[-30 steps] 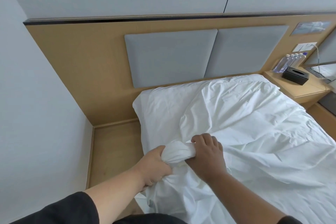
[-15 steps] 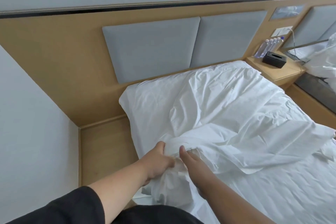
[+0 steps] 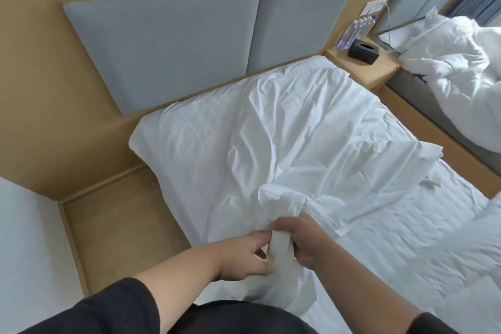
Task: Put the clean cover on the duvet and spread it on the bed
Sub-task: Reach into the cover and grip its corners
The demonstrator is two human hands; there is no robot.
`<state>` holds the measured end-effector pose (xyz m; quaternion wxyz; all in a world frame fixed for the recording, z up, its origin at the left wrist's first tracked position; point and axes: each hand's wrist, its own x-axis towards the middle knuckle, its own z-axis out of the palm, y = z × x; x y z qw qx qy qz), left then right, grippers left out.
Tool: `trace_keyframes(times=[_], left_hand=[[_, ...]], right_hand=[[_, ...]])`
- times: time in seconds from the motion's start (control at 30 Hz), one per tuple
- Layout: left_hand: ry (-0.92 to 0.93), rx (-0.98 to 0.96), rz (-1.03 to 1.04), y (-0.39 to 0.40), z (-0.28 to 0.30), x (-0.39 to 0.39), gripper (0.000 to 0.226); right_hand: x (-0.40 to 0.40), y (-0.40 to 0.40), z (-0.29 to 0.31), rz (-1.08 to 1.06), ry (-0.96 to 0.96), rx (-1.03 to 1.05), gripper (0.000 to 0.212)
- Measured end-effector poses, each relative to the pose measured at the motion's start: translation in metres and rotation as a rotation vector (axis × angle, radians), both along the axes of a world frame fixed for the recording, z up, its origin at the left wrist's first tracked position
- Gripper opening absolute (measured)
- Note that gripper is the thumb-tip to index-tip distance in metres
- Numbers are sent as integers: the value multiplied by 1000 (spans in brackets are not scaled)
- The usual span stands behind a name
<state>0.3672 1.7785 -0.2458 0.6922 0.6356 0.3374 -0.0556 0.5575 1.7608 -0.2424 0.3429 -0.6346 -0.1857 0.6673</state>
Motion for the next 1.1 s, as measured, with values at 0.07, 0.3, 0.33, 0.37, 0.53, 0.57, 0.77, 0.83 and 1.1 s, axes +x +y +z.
trace_keyframes(times=[0.07,0.3,0.33,0.37,0.53,0.57,0.77,0.83,1.1], left_hand=[[-47,-72,-44,18,-15,-3,61],[388,-190,241,86,-140,-59,24],[450,-173,235,96,-162,-66,23],[510,-153,214,105,-182,-73,24],[643,-167,136,129,-256,-73,54],[608,-227,133,130,-267,-66,64],[599,-444,369,118,-301,-14,57],[568,-423,414,120,-294,-6,40],[237,-297,436,171,-190,28,29]], right_hand=[[-1,8,-8,-102,-57,56,32],[13,4,-59,-539,-184,-51,50],[14,-2,-64,-559,-203,-67,55],[14,-9,-69,-567,-225,-80,56],[13,-40,-96,-633,-312,-129,51],[12,-43,-102,-637,-312,-132,52],[11,-33,-124,-621,-336,-180,53],[14,-27,-123,-594,-353,-164,47],[29,7,-71,-421,-425,-75,46]])
